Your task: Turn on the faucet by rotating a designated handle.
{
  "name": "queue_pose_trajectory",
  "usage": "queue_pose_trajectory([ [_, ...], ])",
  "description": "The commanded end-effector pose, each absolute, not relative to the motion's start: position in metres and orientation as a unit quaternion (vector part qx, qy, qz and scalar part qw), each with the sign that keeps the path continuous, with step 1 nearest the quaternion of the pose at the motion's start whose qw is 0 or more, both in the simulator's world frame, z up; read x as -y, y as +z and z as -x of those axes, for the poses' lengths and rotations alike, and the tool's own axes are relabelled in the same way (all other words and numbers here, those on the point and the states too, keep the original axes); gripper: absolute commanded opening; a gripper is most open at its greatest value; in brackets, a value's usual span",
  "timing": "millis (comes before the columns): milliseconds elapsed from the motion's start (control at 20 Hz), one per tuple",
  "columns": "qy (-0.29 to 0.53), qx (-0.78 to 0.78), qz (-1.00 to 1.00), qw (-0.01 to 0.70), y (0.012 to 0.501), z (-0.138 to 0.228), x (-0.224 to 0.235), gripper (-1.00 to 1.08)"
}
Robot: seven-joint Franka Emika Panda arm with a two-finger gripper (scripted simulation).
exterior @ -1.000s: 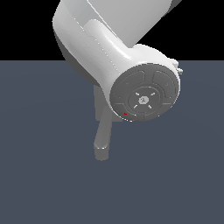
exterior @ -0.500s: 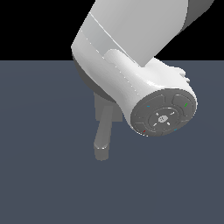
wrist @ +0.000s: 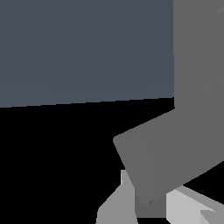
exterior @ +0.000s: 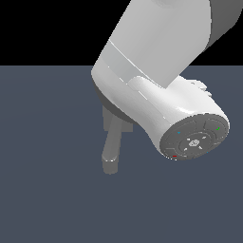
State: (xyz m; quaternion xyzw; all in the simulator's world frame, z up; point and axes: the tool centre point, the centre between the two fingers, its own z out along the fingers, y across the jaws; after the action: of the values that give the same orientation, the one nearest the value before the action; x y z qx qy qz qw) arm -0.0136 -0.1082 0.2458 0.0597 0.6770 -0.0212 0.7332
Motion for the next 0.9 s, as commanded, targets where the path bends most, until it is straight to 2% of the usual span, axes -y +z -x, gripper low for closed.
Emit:
queue_pose_trajectory([
  [0, -0.018, -0.691, -0.044, 0.722, 0.235, 0.013, 0.106, -1.0],
  [850, -0.017, -0.706, -0.029, 0.708, 0.171, 0.012, 0.117, -1.0],
])
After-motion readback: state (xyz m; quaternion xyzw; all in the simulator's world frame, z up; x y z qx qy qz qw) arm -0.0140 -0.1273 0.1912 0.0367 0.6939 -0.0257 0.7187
